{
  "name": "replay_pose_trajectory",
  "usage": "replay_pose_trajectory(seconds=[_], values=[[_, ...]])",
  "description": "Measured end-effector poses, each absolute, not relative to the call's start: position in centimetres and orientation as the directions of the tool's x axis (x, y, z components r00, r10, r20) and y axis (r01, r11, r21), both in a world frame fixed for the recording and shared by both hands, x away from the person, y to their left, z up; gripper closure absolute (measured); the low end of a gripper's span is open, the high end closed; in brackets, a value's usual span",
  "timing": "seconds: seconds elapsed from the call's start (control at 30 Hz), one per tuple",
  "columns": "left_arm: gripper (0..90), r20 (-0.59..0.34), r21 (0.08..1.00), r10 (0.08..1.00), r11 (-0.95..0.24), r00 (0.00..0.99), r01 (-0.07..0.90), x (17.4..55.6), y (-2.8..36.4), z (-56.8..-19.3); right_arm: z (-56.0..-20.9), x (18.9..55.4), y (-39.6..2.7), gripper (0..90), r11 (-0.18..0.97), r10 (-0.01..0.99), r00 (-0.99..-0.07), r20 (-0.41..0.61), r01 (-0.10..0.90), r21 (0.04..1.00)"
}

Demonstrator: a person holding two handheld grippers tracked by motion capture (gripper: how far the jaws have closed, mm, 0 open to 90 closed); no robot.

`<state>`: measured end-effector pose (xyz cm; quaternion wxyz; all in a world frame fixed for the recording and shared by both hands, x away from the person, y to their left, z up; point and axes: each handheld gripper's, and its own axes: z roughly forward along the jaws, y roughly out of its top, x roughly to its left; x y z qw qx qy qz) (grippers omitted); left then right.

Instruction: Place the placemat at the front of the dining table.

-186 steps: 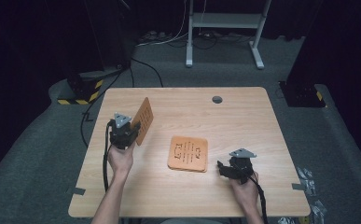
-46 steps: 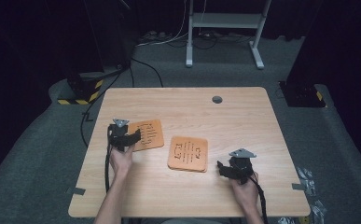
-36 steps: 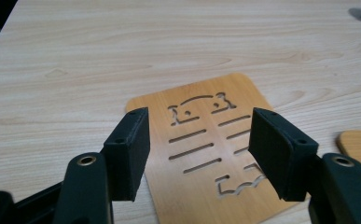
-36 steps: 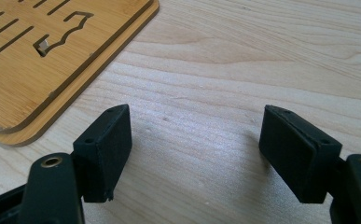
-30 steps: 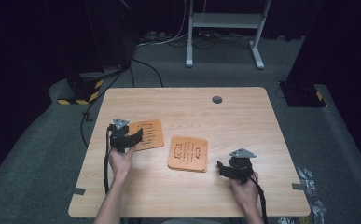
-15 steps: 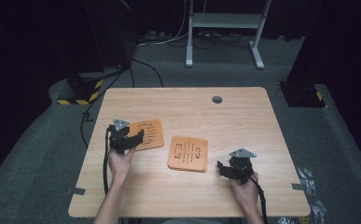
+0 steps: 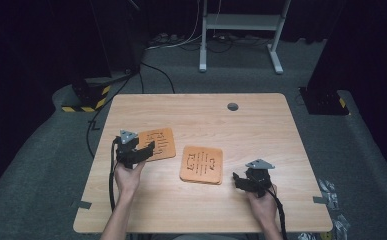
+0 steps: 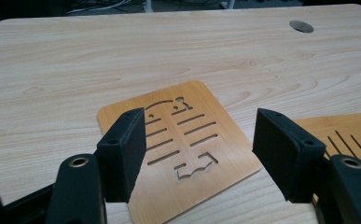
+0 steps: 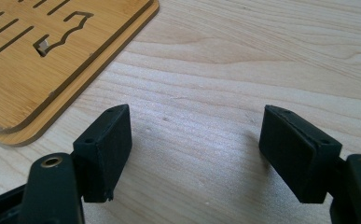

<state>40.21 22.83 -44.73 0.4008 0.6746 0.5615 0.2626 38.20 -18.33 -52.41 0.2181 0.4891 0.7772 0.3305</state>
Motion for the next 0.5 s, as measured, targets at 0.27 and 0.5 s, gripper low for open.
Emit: replay_pose_trajectory(seconds=[0.27, 0.5], values=[[34.5, -0.108, 0.833, 0.966, -0.041, 0.234, 0.551, 39.5, 23.0, -44.7, -52.4, 38.2, -18.3, 25.2, 0.304, 0.904, -0.426, -0.016, 0.616, 0.727], [34.2, -0.104, 0.835, 0.963, -0.052, 0.249, 0.548, 38.8, 23.0, -44.6, -52.4, 38.2, -18.3, 25.2, 0.303, 0.904, -0.426, -0.016, 0.616, 0.727]])
